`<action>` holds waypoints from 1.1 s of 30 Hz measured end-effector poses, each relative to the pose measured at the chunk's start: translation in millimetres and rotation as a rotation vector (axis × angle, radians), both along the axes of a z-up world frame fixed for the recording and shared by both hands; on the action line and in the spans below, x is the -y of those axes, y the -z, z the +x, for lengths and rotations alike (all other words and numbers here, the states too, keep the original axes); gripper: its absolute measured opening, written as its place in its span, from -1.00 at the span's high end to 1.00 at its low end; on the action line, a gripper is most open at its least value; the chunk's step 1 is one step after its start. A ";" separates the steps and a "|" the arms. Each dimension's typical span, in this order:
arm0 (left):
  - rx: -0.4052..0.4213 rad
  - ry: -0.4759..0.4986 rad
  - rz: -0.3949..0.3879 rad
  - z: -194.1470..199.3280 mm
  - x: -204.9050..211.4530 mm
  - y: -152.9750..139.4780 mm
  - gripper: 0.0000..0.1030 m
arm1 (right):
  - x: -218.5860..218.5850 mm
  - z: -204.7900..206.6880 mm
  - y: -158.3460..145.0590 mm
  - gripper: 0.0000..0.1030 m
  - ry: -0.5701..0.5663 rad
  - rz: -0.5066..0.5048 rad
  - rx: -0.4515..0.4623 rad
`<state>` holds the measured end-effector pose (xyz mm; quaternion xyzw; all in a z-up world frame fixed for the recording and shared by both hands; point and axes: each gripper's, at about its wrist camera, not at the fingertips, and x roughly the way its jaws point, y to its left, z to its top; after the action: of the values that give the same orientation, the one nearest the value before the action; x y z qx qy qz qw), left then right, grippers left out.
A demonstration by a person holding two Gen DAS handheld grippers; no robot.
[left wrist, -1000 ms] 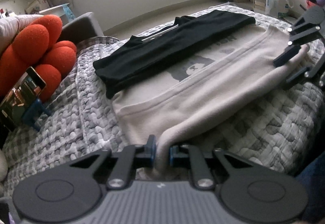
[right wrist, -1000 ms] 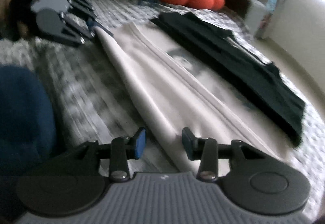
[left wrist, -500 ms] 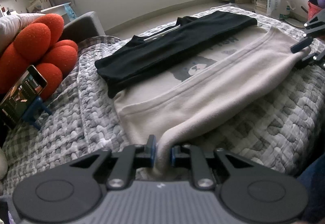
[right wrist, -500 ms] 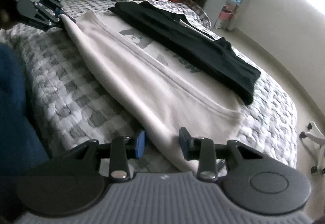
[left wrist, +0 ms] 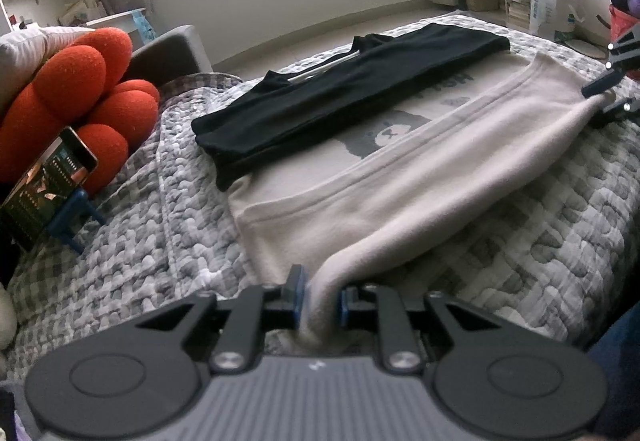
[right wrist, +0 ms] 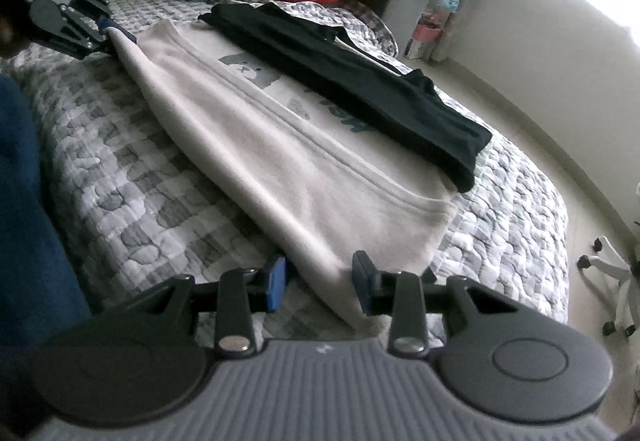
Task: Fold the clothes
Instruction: 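Grasp the beige hem with the left gripper while the right gripper grasps its other end, then lift the beige hem upward with both grippers, raising the sweatshirt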
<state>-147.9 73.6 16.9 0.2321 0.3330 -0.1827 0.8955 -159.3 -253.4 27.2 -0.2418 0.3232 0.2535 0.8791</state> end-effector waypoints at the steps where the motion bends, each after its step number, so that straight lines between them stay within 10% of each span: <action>1: 0.003 0.002 0.004 -0.5 0.1 0.4 0.63 | 1.4 0.1 0.0 0.30 0.005 -0.003 0.002; 22: 0.028 0.032 0.041 -9.8 -3.3 2.5 0.62 | 6.3 1.2 1.5 0.39 -0.054 -0.087 0.018; 33: 0.030 -0.032 0.014 -9.7 -1.0 1.7 0.68 | 8.0 -2.0 5.0 0.77 0.048 -0.019 0.056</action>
<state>-157.6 74.6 15.2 0.2359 0.3243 -0.1626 0.9015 -161.3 -261.4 22.2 -0.2494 0.3067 0.2223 0.8912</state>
